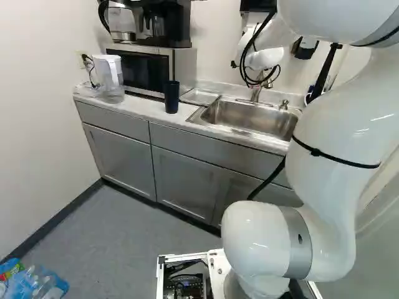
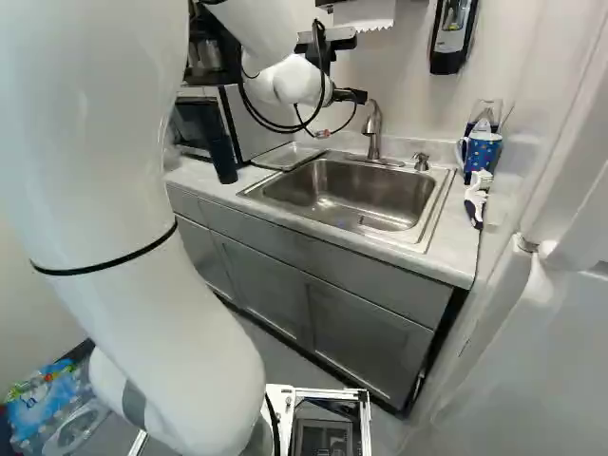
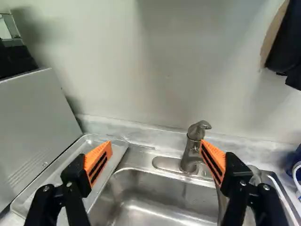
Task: Rinse the cup and place it in the tray
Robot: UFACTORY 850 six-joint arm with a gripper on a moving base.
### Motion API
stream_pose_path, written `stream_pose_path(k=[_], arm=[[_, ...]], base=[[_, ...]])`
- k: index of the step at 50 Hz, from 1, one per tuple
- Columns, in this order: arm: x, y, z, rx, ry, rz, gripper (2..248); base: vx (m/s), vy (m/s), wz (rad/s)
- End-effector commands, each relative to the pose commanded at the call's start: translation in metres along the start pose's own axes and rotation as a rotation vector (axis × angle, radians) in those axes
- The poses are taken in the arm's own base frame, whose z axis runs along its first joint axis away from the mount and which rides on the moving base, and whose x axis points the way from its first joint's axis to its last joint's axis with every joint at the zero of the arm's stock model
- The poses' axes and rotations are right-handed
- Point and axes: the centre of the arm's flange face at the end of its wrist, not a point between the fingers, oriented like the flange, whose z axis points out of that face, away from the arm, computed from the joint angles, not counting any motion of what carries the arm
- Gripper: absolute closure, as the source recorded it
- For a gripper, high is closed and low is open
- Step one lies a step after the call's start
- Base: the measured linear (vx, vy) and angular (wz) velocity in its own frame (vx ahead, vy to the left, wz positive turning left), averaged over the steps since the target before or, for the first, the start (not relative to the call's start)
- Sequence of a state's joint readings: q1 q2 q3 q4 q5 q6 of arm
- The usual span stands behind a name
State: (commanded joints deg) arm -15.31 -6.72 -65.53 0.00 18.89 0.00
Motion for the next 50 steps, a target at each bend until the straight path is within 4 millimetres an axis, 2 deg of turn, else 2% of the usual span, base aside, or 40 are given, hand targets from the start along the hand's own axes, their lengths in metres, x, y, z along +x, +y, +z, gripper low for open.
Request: stream_pose_path(k=[21,50], arm=[[0.0,0.006,0.006,-0.011,-0.012,0.002,3],[0.0,0.015,0.034,-0.023,-0.057,0.006,3]], base=[[0.0,0.0,0.0],[0.0,0.0,0.0]])
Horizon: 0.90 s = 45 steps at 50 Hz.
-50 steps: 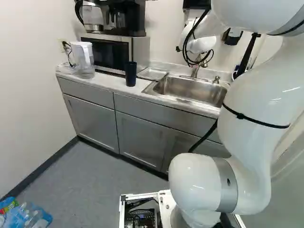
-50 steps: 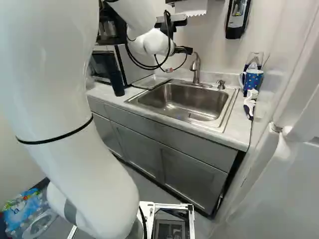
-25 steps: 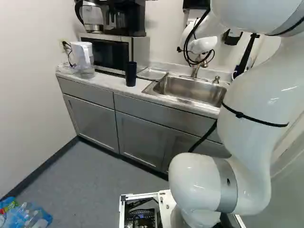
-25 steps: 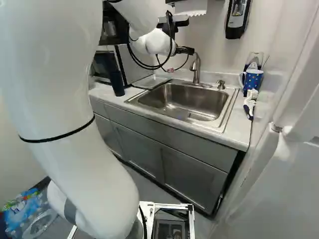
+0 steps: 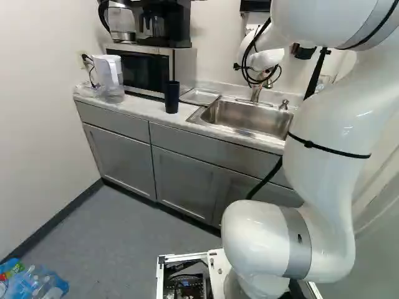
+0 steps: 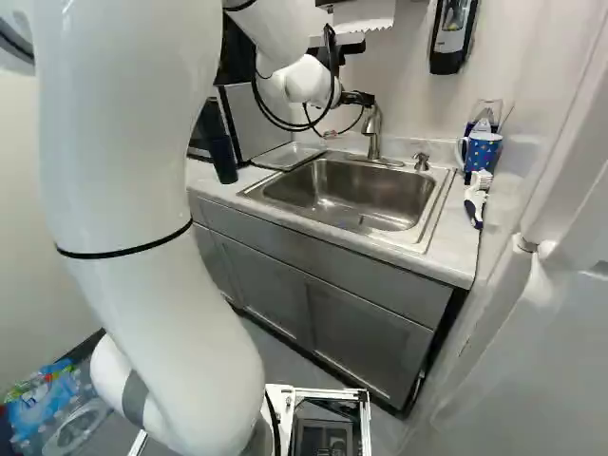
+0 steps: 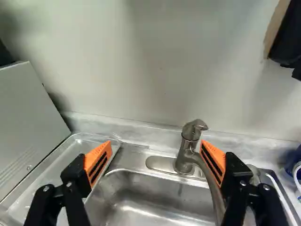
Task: Rinse the cup and place it in the tray
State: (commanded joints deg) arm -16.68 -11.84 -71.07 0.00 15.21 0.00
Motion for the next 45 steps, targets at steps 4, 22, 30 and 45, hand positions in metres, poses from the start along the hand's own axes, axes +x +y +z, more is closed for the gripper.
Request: stream_pose_path(k=[4,22,30,45], arm=[[0.0,0.0,0.004,-0.001,-0.009,0.0,3],[0.002,0.003,0.023,-0.004,-0.028,0.001,3],[0.003,0.004,0.03,-0.006,-0.025,0.002,3],[0.005,0.004,0.042,-0.006,-0.021,0.002,3]], base=[[0.0,0.0,0.0],[0.0,0.0,0.0],[0.0,0.0,0.0],[0.0,0.0,0.0]])
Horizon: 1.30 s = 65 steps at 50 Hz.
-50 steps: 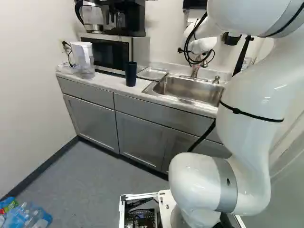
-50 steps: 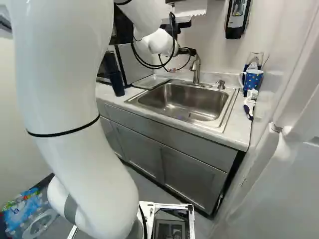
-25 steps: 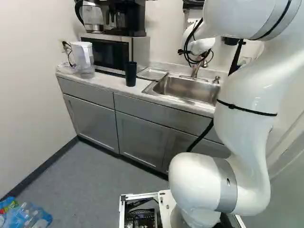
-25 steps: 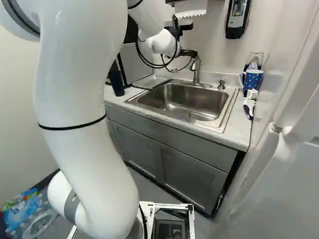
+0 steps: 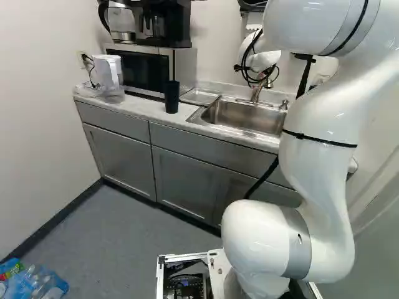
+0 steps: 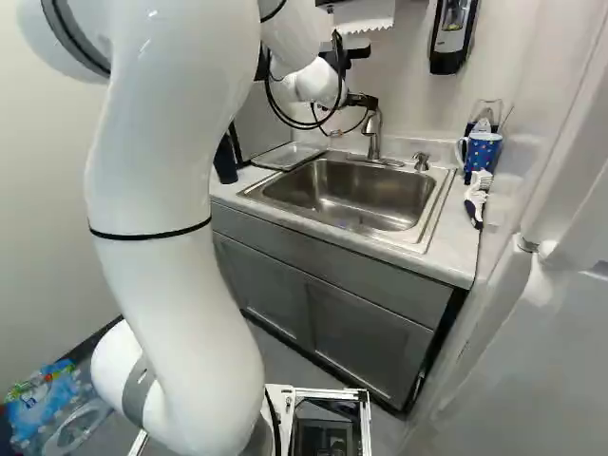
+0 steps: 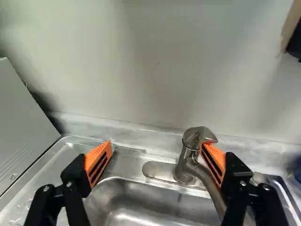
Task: Rinse the cup and place it in the tray
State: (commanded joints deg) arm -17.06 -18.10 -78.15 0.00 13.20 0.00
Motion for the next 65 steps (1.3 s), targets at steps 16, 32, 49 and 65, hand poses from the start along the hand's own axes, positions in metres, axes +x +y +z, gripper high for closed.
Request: stream_pose_path(k=[16,32,49,65], arm=[[0.002,-0.001,0.002,0.001,0.016,0.0,3],[0.005,-0.001,0.002,0.001,0.054,0.0,3],[0.01,0.0,0.003,0.0,0.111,0.0,3],[0.017,0.001,0.007,-0.002,0.171,0.0,3]], base=[[0.0,0.0,0.0],[0.0,0.0,0.0],[0.0,0.0,0.0],[0.0,0.0,0.0]])
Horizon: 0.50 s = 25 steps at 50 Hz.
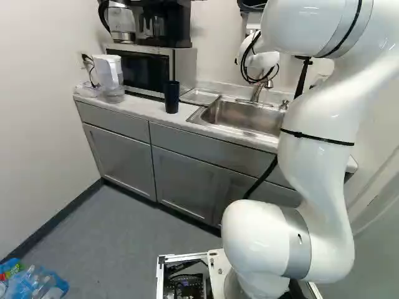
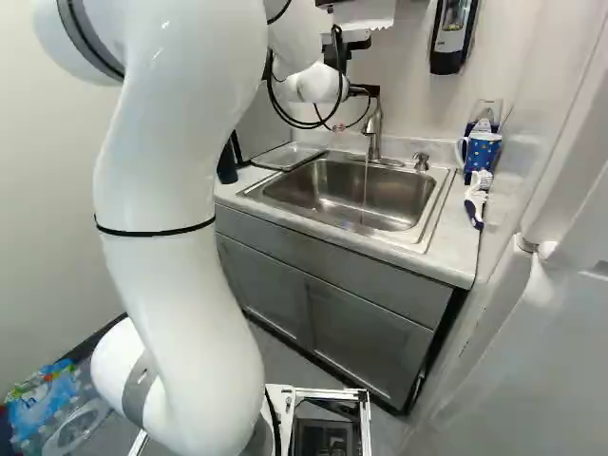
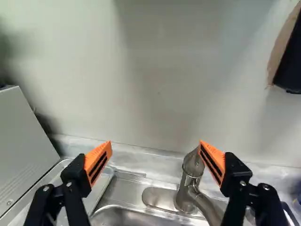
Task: Rinse the cup and place it in the tray
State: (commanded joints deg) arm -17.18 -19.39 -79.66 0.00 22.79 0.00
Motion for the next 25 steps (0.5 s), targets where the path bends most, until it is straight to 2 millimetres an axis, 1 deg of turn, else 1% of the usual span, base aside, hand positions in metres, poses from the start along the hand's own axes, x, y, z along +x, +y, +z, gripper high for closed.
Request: stream_pose_path(k=[25], arm=[[0.0003,0.002,0.0067,-0.003,0.005,0.0,3]], base=[[0.0,0.0,0.0]])
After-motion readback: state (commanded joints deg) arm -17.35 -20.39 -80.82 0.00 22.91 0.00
